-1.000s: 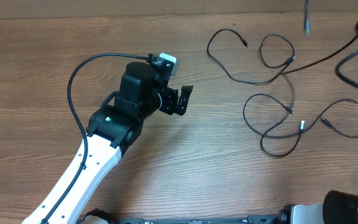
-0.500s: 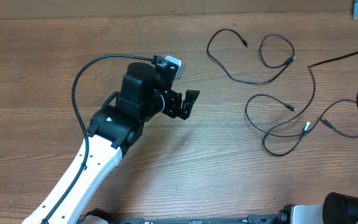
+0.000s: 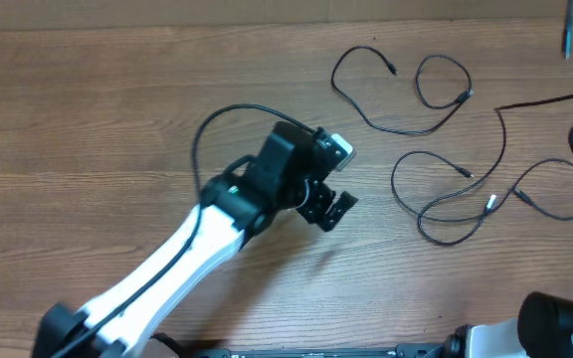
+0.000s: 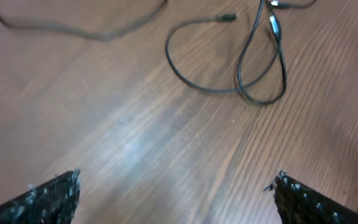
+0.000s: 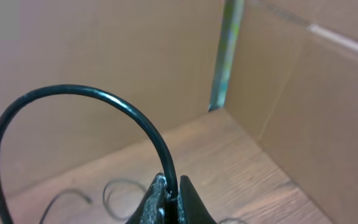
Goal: Untangle cables
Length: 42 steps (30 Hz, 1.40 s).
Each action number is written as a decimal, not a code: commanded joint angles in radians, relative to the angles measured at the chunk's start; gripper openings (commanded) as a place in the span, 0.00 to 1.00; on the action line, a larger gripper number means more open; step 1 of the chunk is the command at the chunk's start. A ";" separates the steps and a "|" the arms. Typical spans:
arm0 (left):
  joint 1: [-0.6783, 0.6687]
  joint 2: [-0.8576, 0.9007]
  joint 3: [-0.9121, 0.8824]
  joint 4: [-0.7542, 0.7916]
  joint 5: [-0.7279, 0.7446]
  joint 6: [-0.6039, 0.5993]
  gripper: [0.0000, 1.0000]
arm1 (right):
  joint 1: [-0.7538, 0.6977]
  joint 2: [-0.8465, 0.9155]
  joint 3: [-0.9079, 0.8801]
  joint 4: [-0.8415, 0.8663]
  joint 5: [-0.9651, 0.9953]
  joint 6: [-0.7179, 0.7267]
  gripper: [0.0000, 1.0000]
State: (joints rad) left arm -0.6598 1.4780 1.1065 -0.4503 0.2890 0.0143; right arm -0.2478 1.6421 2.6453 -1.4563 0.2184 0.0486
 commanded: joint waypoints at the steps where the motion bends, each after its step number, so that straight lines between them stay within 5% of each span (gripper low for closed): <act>1: -0.002 0.106 0.005 0.045 0.093 -0.338 1.00 | -0.002 0.003 0.018 -0.010 -0.042 0.005 0.04; 9: -0.026 0.281 0.005 0.401 0.408 -0.974 1.00 | -0.002 0.002 0.018 -0.042 -0.109 0.014 0.04; 13: -0.083 0.336 0.005 0.523 0.417 -1.215 1.00 | -0.002 0.002 0.018 -0.055 -0.108 0.031 0.04; 28: -0.192 0.355 0.005 0.377 0.219 -1.285 1.00 | -0.002 0.003 0.018 -0.066 -0.113 0.034 0.04; 42: -0.199 0.365 0.005 0.380 0.070 -1.267 1.00 | -0.002 -0.050 0.020 0.066 -0.344 0.007 0.04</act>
State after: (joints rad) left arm -0.8513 1.8202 1.1053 -0.0753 0.4248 -1.2579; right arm -0.2481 1.6493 2.6453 -1.4147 -0.0799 0.0628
